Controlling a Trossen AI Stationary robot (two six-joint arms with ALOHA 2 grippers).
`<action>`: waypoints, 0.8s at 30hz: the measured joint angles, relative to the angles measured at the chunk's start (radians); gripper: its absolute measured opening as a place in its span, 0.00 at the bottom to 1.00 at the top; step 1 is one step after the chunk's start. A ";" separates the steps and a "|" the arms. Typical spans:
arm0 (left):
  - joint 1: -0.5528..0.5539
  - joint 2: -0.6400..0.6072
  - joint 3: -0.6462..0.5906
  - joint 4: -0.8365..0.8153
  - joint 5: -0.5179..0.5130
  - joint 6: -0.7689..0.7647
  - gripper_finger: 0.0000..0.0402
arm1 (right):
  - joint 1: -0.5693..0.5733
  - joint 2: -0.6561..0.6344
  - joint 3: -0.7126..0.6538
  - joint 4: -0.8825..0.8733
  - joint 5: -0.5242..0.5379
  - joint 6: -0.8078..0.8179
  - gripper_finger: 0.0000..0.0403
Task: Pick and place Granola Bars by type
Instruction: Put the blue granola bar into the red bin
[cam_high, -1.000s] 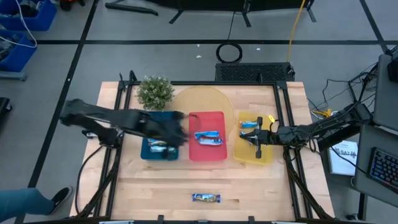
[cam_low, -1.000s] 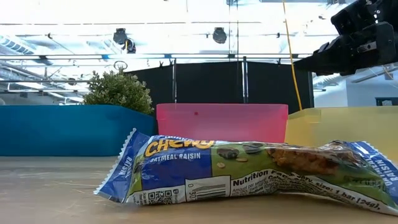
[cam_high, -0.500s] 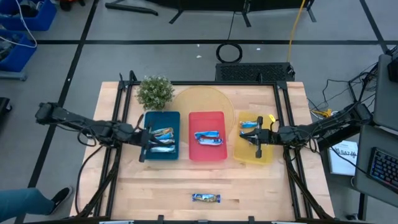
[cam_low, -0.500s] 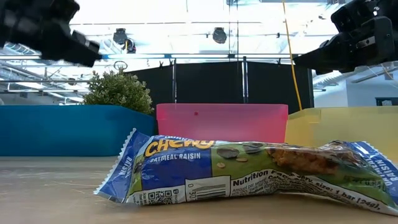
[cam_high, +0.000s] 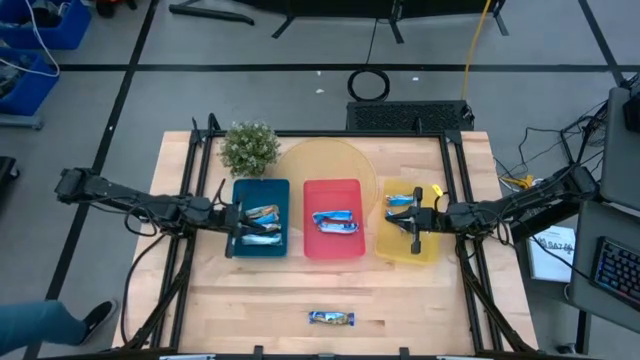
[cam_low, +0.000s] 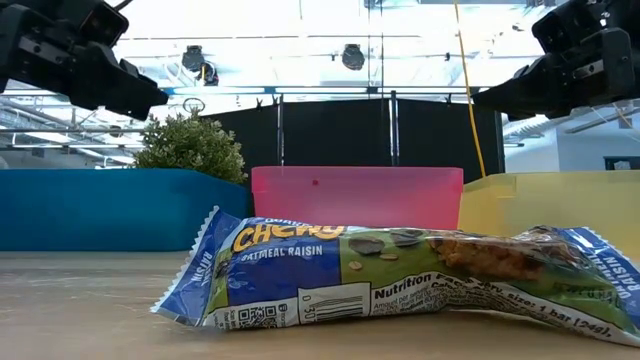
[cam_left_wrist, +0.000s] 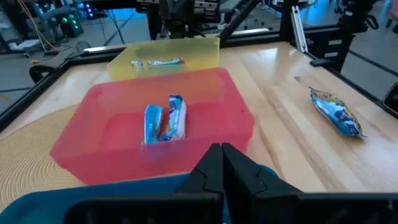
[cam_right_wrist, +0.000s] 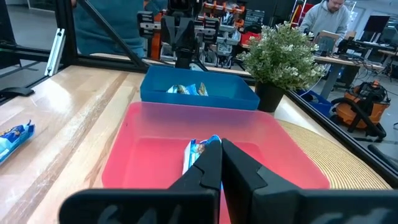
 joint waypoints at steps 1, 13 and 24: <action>0.000 0.000 0.000 0.000 0.000 0.002 0.01 | 0.000 0.000 0.000 -0.001 0.000 0.000 0.00; 0.000 0.000 0.000 0.000 0.001 0.008 0.02 | 0.000 0.000 0.000 0.004 0.000 -0.006 0.00; 0.000 0.001 0.000 0.007 0.085 0.034 0.02 | 0.000 0.000 0.000 0.004 0.000 -0.006 0.00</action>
